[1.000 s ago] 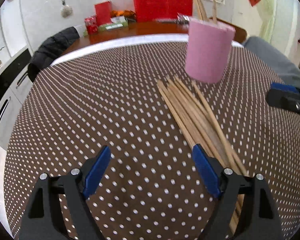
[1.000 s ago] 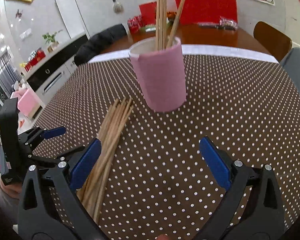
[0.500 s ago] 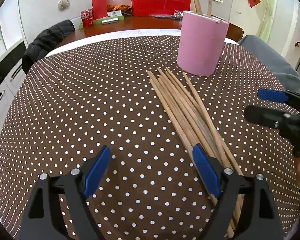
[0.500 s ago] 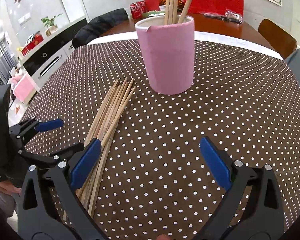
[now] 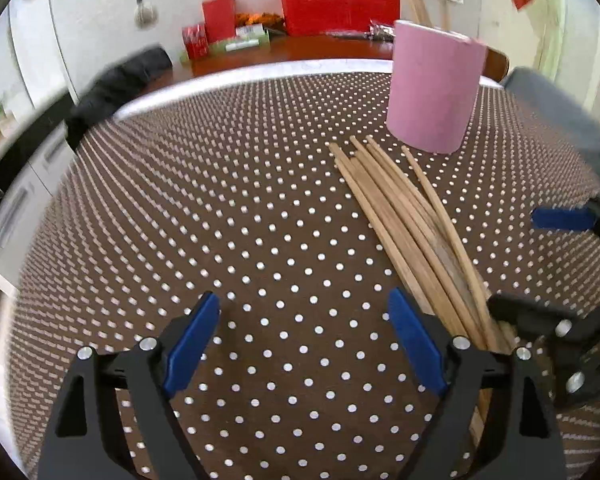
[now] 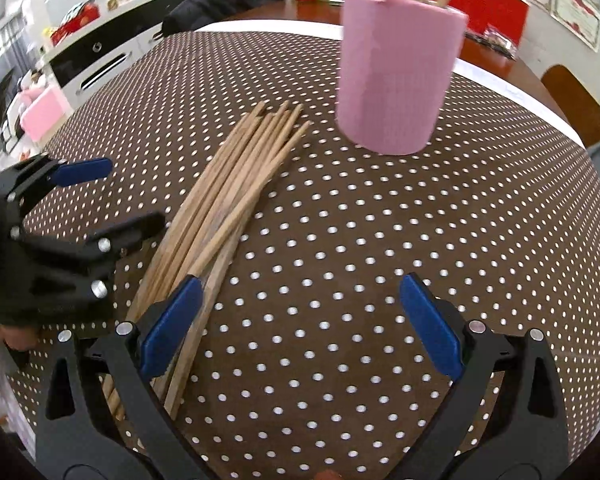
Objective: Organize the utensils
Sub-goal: 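Return both open tools to the remaining chopsticks on the tablecloth, then close the left tool on a chopstick while the right tool grasps another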
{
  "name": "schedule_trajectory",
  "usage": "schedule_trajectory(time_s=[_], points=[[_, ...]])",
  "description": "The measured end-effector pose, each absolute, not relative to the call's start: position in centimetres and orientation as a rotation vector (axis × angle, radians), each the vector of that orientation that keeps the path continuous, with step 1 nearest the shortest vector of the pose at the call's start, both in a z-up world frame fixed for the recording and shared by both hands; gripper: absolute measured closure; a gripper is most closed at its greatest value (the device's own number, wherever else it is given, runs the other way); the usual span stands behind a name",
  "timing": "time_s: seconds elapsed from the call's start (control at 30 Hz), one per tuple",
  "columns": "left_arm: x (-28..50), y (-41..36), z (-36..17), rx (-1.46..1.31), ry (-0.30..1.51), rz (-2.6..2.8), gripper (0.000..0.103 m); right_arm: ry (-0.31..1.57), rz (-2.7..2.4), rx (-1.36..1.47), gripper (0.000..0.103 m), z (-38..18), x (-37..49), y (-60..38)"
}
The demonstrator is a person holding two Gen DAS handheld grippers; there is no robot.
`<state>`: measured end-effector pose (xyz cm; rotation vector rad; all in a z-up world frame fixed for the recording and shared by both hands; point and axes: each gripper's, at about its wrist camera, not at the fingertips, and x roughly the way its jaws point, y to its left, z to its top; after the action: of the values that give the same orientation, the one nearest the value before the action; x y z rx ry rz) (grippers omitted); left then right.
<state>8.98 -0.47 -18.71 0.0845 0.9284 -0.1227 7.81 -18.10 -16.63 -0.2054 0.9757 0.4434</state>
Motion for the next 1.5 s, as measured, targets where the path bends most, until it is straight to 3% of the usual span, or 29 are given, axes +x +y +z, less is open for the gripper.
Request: schedule_trajectory(time_s=[0.2, 0.8, 1.33, 1.43, 1.47, 1.5], points=[[8.7, -0.4, -18.2, -0.019, 0.921, -0.203, 0.017, 0.958, 0.412, -0.250, 0.006, -16.4, 7.5, -17.8], [9.4, -4.5, -18.8, 0.057, 0.928, -0.104, 0.017, 0.971, 0.398, -0.265, 0.006, -16.6, 8.1, -18.7], [10.6, -1.0, -18.8, 0.125, 0.927, -0.134, 0.017, 0.937, 0.370, -0.244, 0.007, -16.3, 9.4, -18.8], [11.1, -1.4, -18.6, 0.167, 0.925, -0.145, 0.018, 0.960, 0.366, -0.238, 0.026, -16.6, 11.3, -17.9], [11.5, -1.6, -18.5, 0.179, 0.933, -0.159, 0.020, 0.971, 0.386, -0.212, 0.037, -16.4, 12.0, -17.8], [11.8, -1.6, -18.4, 0.178, 0.943, -0.180, 0.028, 0.970, 0.381, -0.221, 0.045, -16.1, 12.4, -17.5]])
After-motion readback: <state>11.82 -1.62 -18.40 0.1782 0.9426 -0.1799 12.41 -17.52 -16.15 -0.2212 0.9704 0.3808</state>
